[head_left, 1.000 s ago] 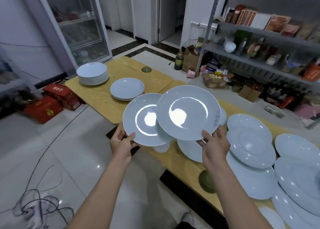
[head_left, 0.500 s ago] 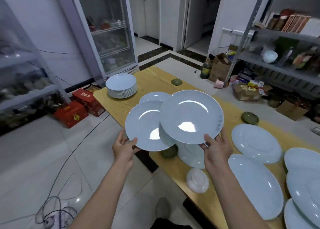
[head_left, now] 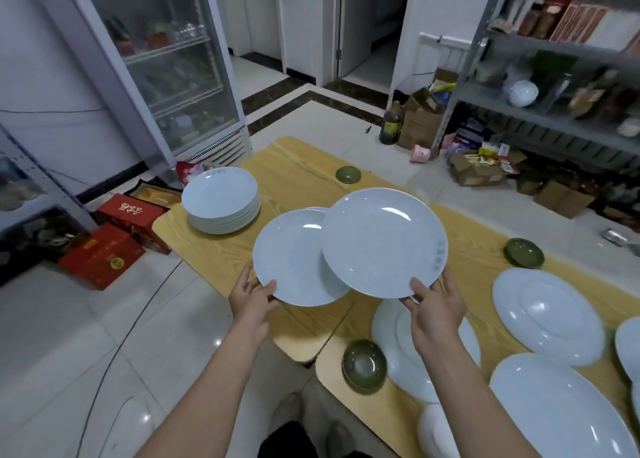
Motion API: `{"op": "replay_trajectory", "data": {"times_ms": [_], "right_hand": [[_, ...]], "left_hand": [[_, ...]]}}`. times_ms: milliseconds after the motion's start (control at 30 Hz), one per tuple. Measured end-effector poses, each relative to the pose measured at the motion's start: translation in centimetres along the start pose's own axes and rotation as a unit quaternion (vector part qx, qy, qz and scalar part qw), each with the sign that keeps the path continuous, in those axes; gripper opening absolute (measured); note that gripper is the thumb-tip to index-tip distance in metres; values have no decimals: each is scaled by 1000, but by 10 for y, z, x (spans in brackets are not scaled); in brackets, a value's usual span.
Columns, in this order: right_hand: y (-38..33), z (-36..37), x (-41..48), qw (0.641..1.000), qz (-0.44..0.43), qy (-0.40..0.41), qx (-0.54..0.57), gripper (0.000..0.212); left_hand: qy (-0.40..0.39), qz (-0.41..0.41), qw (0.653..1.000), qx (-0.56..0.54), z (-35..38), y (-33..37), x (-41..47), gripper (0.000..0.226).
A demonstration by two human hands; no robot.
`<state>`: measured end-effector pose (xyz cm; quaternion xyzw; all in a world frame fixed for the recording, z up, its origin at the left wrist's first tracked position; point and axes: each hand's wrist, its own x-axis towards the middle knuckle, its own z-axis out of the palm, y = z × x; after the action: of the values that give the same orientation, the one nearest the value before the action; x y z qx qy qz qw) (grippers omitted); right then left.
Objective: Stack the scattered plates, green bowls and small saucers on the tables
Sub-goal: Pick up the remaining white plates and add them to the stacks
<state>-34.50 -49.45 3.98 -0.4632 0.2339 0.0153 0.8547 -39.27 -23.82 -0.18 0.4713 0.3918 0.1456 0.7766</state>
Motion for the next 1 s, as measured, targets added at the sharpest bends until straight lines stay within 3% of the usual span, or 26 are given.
{"op": "replay_trajectory", "data": {"times_ms": [433, 633, 867, 1000], "right_hand": [[54, 47, 17, 990, -11, 144, -4, 71], [78, 64, 25, 983, 22, 182, -6, 76], [99, 83, 34, 985, 39, 165, -22, 72], [108, 93, 39, 987, 43, 146, -55, 70]], "left_hand": [[-61, -92, 990, 90, 30, 11, 116, 75], [-92, -45, 981, 168, 31, 8, 138, 67], [-74, 47, 952, 293, 28, 2, 152, 61], [-84, 39, 957, 276, 31, 4, 158, 56]]}}
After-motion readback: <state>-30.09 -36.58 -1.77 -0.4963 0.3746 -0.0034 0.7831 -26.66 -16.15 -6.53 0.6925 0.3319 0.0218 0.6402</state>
